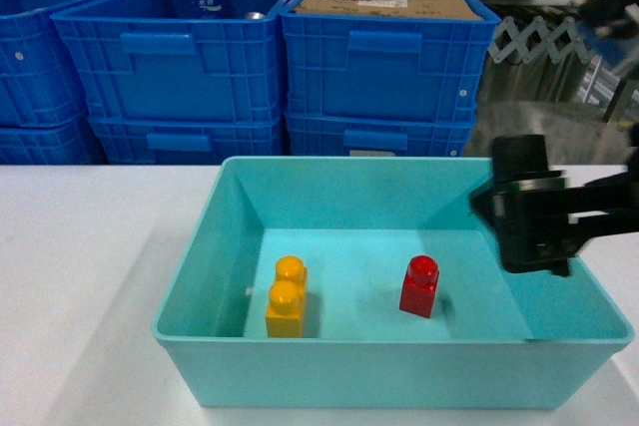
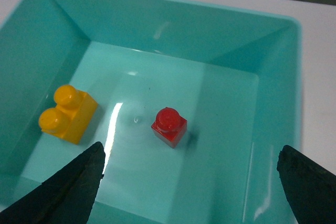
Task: Pick red block from blue box to shelf
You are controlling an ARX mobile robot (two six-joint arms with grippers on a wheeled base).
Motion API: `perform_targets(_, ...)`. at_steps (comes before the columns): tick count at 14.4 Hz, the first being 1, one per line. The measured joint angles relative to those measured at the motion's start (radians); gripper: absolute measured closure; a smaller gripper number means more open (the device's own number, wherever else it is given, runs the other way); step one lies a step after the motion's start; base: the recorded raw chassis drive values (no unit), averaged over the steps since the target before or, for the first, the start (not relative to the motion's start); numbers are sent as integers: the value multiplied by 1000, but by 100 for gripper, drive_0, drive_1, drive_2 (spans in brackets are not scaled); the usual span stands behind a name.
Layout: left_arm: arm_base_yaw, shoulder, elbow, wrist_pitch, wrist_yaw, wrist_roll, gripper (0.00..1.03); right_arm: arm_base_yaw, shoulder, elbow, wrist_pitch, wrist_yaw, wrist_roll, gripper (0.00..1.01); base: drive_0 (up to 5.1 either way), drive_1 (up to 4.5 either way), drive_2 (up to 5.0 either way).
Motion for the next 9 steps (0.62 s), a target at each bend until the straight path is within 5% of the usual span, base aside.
perform_targets(4,0,0,0,0,0,0,5,43,270,178,-58,52,25,3,0,0,0)
perform_targets(9,0,0,0,0,0,0,5,76,595,431,-103,133,122,3,0,0,0)
